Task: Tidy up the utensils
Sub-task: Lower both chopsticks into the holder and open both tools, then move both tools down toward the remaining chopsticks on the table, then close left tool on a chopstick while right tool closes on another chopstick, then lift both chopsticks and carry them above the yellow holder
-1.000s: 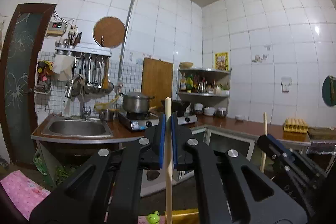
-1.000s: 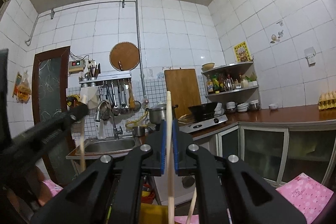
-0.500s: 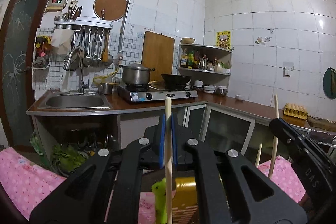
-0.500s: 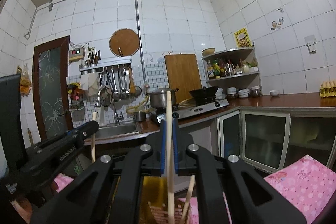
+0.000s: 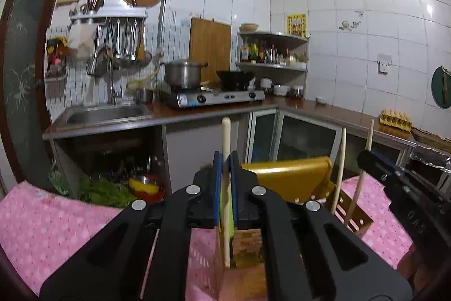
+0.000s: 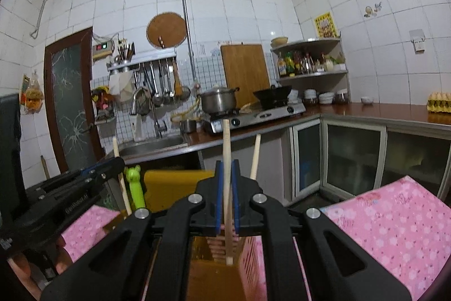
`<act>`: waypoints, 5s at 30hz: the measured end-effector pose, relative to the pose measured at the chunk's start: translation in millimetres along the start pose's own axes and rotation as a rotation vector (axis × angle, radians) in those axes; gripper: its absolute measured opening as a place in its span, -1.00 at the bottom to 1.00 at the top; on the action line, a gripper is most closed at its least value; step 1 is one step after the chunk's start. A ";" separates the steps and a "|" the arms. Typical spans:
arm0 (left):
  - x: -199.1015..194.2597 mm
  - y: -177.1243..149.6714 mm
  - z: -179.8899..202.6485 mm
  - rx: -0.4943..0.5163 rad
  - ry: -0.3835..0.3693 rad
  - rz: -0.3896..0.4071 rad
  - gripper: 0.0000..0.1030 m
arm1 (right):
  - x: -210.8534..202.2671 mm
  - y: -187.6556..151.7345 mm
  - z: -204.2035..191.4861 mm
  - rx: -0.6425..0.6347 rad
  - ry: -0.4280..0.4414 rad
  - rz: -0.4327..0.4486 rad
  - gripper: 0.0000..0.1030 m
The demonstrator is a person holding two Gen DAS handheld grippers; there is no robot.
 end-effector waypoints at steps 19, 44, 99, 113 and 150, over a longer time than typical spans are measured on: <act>-81.8 -41.2 -62.1 -0.020 0.043 -0.308 0.86 | -76.7 -17.4 -15.3 0.069 -0.130 -0.303 -0.09; -76.8 -166.8 -28.7 0.067 0.015 -0.691 0.45 | -112.5 -168.6 -38.3 0.183 -0.246 -0.694 -0.16; -130.2 -85.7 -26.3 0.037 0.014 -0.405 -0.92 | -133.2 -69.5 -8.9 0.225 -0.067 -0.412 -0.89; -156.7 -34.9 -34.0 -0.029 0.008 -0.203 -0.92 | -145.6 -24.7 -30.2 0.094 -0.060 -0.223 -0.89; -54.7 94.1 8.5 -0.079 -0.031 0.047 -0.92 | -18.5 99.4 -22.3 -0.052 -0.064 -0.035 -0.89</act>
Point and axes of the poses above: each gripper's, at about its wrist camera, not at the fingertips, and x roughly the way its jaws point, z to its right, y to its top, the point moved 5 cm from there along x, roughly the way its jaws point, and after that the axes turned 12 degrees about y, right-handed, at the moved point
